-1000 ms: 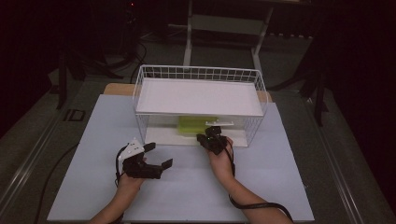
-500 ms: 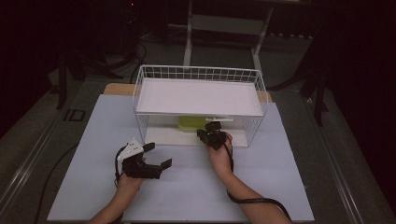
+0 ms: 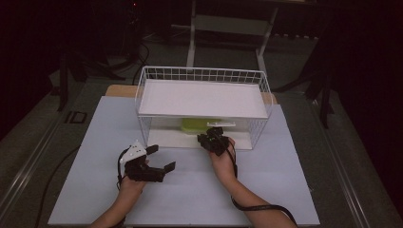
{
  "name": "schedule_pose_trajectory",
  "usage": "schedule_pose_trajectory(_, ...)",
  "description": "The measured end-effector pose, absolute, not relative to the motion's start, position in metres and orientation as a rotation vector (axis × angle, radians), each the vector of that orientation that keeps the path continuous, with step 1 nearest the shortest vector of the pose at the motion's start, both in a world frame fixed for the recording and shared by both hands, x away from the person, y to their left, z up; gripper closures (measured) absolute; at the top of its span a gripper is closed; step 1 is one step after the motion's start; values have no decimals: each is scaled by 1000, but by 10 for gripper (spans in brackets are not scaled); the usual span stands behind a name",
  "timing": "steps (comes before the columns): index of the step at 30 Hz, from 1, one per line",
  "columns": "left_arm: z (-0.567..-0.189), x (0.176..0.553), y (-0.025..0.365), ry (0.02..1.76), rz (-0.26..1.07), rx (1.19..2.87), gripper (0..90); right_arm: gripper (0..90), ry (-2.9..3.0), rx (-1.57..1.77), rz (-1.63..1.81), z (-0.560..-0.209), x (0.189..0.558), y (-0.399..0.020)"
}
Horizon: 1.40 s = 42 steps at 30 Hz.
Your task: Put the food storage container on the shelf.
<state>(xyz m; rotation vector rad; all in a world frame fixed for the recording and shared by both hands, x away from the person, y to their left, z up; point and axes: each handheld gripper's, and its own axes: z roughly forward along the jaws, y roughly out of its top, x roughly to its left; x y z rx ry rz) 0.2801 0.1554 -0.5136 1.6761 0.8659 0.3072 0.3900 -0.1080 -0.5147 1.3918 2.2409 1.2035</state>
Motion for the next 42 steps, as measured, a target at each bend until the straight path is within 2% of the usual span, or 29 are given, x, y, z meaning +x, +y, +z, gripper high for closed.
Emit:
schedule_pose_trajectory(5, -510, 280, 155, 843, 310, 1675, 9, 758, 2280, 1361, 1221, -512, 377, -108)
schedule_pose_trajectory(11, -504, 280, 154, 816, 295, 1658, 9, 622, 2303, 1294, 1262, -504, 358, -110)
schedule_pose_trajectory(22, -491, 278, 150, 766, 293, 1663, 9, 192, 2312, 1232, 1416, -493, 335, -125)
schedule_pose_trajectory(42, -477, 266, 145, 672, 195, 1714, 9, 175, 2347, 1061, 1476, -470, 300, -180)
